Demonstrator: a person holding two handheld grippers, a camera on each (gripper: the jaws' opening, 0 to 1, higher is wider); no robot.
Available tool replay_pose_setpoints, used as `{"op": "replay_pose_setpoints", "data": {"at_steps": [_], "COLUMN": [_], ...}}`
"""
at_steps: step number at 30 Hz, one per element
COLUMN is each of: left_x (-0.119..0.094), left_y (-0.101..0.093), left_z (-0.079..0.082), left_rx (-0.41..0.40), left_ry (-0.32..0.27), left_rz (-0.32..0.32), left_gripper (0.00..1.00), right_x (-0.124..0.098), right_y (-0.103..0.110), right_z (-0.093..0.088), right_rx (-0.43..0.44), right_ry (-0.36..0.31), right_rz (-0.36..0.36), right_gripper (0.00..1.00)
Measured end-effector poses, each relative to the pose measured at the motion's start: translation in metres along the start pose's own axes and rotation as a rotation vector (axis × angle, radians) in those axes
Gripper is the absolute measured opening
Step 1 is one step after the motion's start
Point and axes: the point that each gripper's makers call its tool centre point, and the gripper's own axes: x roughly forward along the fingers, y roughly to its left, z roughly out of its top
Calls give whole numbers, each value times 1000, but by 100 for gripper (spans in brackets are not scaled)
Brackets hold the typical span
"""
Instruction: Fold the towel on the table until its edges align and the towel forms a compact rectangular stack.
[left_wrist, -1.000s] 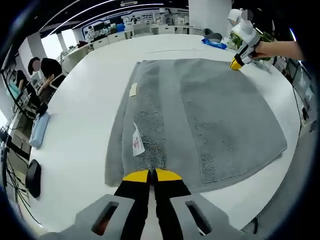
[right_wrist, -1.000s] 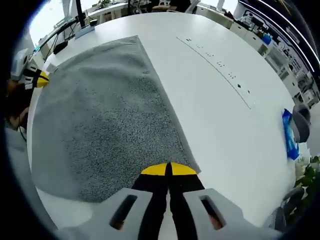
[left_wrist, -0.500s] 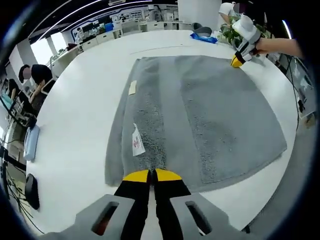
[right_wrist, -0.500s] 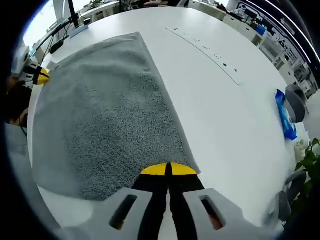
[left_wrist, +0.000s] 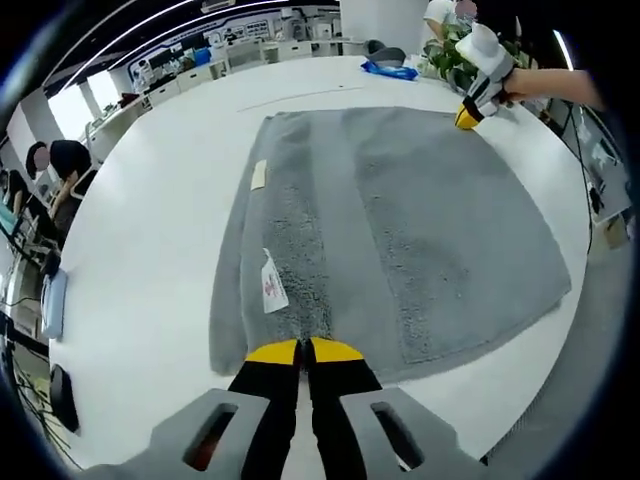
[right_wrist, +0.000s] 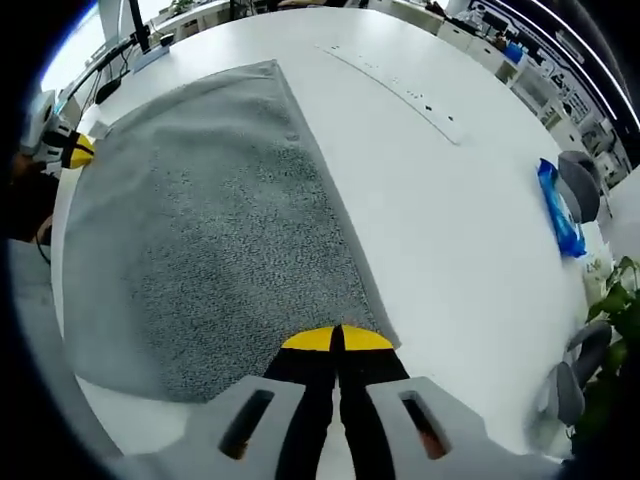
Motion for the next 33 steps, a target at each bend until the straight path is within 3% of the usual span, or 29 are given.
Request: {"op": "replay_pose_setpoints", "data": {"at_steps": [15, 22, 28, 33], "left_x": [7, 11, 15, 16], "left_y": [-11, -14, -19, -18], "left_z": [13, 19, 24, 29], "left_rx": [77, 100, 179, 169], "left_ry": [59, 64, 91, 92], "left_rz": [-22, -35, -19, -27], "left_gripper": [3, 3, 3, 3], "right_x": [-10, -14, -19, -22], "right_y": [-4, -3, -1, -1], "right_z": [-27, -39, -52, -60], "right_rx": [69, 84, 63, 117], "right_ry": [-8, -4, -13, -14], "right_rz": [-26, -68, -111, -129], "right_gripper": [0, 0, 0, 0]}}
